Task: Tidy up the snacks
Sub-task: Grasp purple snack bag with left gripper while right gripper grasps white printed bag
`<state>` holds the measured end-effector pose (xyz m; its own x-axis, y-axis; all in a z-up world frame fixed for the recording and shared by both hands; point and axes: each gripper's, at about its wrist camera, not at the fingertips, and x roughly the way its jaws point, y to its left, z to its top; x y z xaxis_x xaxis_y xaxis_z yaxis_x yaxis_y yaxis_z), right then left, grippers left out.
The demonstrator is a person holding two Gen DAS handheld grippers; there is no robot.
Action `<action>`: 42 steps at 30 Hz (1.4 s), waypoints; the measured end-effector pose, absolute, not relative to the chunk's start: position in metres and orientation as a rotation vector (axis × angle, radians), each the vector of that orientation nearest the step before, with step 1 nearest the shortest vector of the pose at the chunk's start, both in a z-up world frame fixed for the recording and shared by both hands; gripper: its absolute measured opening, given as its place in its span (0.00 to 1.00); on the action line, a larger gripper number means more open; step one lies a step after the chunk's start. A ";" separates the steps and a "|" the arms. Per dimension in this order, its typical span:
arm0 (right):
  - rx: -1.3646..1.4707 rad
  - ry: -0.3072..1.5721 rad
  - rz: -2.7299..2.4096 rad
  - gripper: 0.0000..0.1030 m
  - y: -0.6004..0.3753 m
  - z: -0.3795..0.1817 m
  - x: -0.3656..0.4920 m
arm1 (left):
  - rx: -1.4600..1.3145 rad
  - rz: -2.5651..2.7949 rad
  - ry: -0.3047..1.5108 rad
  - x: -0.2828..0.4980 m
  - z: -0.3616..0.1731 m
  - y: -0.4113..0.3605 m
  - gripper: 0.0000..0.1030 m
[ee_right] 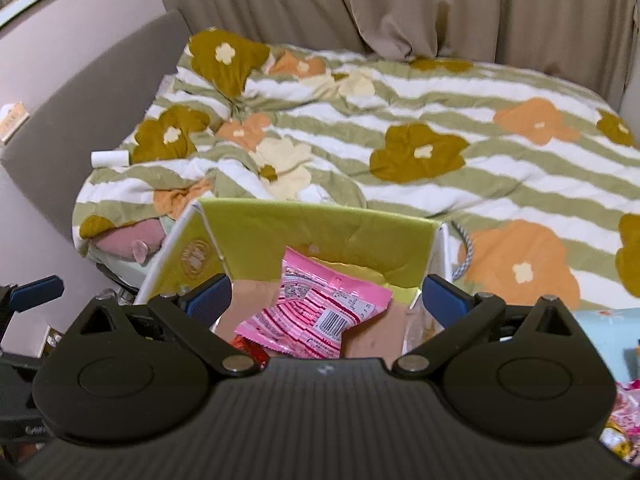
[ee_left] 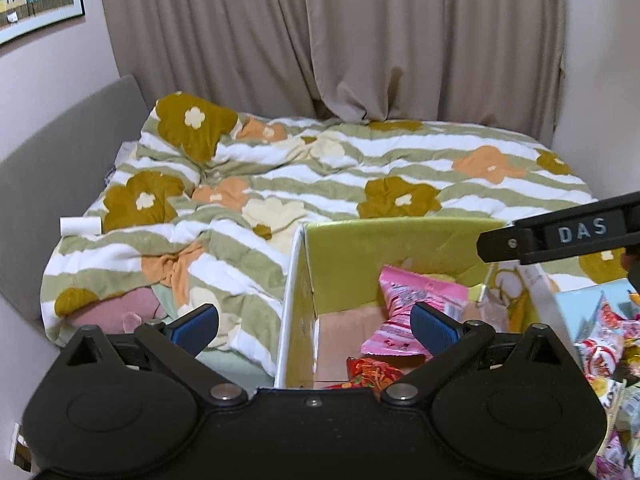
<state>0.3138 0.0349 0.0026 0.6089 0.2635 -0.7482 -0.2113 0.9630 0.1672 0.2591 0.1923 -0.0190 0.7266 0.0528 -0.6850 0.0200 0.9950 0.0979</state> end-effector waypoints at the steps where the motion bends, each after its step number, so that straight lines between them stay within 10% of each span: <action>1: 0.062 0.863 0.275 1.00 0.033 0.009 0.306 | 0.102 0.010 0.752 0.255 -0.015 0.191 1.00; 22: 0.073 0.759 0.014 1.00 -0.113 0.059 0.143 | 0.133 -0.293 0.676 0.160 0.023 0.081 1.00; 42: 0.063 0.959 0.123 1.00 -0.237 -0.055 0.067 | 0.065 -0.213 0.909 0.106 -0.078 -0.044 1.00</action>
<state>0.0674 -0.2365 -0.0553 0.5684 0.1328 -0.8120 -0.0765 0.9911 0.1085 0.1061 -0.0440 -0.0780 0.5953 -0.1560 -0.7882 0.2108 0.9769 -0.0341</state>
